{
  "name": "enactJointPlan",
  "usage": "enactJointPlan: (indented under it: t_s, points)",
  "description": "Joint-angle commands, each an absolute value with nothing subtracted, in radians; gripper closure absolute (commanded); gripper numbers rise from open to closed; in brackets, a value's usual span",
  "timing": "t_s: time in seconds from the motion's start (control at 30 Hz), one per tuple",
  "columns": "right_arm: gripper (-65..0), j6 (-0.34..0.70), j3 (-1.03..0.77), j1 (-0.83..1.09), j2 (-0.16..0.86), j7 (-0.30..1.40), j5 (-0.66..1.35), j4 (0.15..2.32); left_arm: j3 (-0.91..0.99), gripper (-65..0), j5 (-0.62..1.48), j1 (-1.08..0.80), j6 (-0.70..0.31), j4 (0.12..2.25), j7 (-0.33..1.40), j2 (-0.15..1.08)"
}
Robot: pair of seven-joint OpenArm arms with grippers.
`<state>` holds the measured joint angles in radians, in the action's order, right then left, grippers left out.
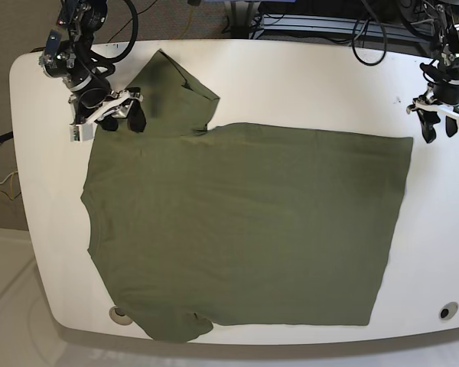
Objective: Fold the T-shirt properly
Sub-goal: 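Move the left gripper down to the hem corner of the shirt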
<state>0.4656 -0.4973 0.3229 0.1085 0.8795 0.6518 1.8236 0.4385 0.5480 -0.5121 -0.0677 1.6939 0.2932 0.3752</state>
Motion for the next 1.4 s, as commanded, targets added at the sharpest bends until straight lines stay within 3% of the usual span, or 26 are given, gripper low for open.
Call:
enactJointPlan:
  t_s: [0.0, 0.37, 0.63, 1.37]
  points:
    - [-42.0, 0.469, -0.512, 0.318, 0.122, 0.855, 0.679, 1.857, 0.454, -32.7, 0.563, -0.507, -0.065, 1.717, 0.276, 0.394]
    - [-40.9, 0.468, -0.551, 0.314, 0.097, 0.851, 0.686, 1.787, 0.565, -31.6, 0.677, -0.46, -0.09, 1.708, 0.371, 0.35]
    - [-40.4, 0.472, -0.53, 0.322, 0.09, 0.85, 0.65, 1.703, 0.586, -35.5, 0.758, -0.403, -0.203, 1.625, 0.428, 0.342]
    - [-41.6, 0.468, -0.454, 0.33, 0.086, 0.883, 0.634, 1.748, 0.579, -37.7, 0.78, -0.45, -0.199, 1.73, 0.508, 0.318]
